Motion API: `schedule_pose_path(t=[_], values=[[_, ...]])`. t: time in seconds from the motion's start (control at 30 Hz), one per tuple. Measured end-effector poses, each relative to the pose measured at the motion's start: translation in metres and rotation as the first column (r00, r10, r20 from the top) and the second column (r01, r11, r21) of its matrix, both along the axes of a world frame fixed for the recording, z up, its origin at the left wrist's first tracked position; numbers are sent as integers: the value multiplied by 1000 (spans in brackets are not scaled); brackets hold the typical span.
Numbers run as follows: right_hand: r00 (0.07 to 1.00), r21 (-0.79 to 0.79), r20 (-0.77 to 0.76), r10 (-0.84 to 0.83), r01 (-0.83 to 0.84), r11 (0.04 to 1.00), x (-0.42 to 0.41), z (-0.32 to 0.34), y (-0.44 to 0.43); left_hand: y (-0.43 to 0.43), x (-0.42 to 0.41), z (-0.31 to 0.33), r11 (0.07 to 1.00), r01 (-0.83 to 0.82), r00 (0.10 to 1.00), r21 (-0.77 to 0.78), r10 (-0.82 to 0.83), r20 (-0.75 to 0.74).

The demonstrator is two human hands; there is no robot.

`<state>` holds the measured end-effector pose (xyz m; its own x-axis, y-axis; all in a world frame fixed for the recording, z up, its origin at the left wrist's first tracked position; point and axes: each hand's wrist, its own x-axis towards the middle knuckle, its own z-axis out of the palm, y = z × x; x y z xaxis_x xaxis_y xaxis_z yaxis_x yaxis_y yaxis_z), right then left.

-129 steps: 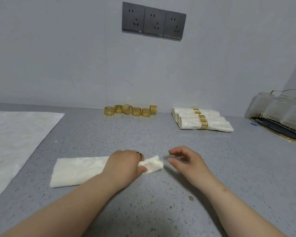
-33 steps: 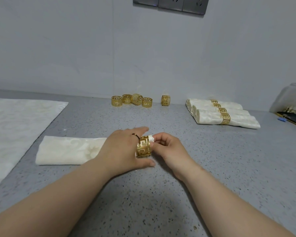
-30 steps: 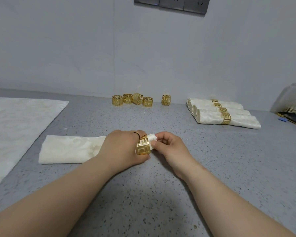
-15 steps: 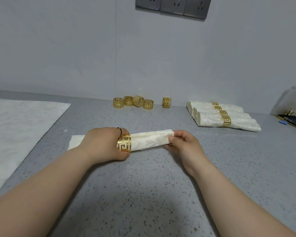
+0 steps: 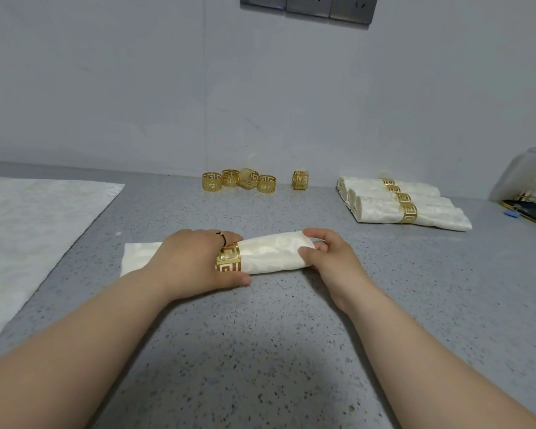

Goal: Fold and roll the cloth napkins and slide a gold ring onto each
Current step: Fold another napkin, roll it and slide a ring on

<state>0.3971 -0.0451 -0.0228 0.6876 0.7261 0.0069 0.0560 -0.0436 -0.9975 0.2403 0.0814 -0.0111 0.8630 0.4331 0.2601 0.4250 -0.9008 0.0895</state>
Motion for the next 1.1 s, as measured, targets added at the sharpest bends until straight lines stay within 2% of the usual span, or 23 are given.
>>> schedule_pose_path(t=[0.27, 0.37, 0.43, 0.47, 0.53, 0.6, 0.63, 0.73, 0.8, 0.83, 0.87, 0.93, 0.97, 1.0, 1.1], values=[[986, -56, 163, 25, -16, 998, 5, 0, -4, 10, -3, -2, 976, -42, 999, -215, 36, -31], [966, -90, 258, -11, 35, 995, 1, 3, -4, 12, -4, -2, 971, -55, 996, -233, 38, -75], [868, -87, 492, -62, 120, 989, -4, 6, -6, 8, -4, -2, 973, -53, 995, -226, 32, -94], [787, -90, 616, -46, 128, 988, -9, 8, -8, 5, -3, -1, 975, -47, 995, -217, 28, -93], [585, -135, 807, 84, 44, 990, -23, 12, -11, -4, 1, -1, 982, -30, 996, -184, 14, -84], [401, -214, 888, 226, -74, 974, -36, 11, -11, -10, 5, -2, 989, -2, 997, -150, -10, -80], [343, -250, 898, 275, -116, 961, -39, 8, -9, -12, 5, -2, 989, 16, 996, -148, -29, -81], [257, -322, 904, 341, -116, 940, -39, 6, -7, -17, -6, 7, 978, 18, 995, -209, -39, -95], [225, -345, 906, 358, -97, 934, -39, 6, -6, -19, -21, 17, 966, -52, 999, -253, 47, -25], [214, -349, 908, 360, -87, 933, -40, 7, -6, -20, -31, 19, 952, -105, 990, -288, 129, 64], [211, -350, 909, 358, -77, 934, -40, 7, -6, -18, -40, 19, 924, -159, 955, -346, 233, 183], [216, -341, 912, 349, -72, 937, -43, 8, -7, -15, -61, 14, 839, -253, 807, -482, 458, 374], [221, -342, 911, 348, -65, 937, -45, 9, -8, -13, -68, 10, 794, -294, 744, -532, 539, 395], [230, -342, 910, 346, -58, 938, -46, 9, -9, -13, -72, 6, 759, -316, 719, -569, 583, 378], [238, -336, 911, 337, -48, 941, -47, 10, -9, -16, -69, 1, 701, -288, 738, -653, 596, 315]])
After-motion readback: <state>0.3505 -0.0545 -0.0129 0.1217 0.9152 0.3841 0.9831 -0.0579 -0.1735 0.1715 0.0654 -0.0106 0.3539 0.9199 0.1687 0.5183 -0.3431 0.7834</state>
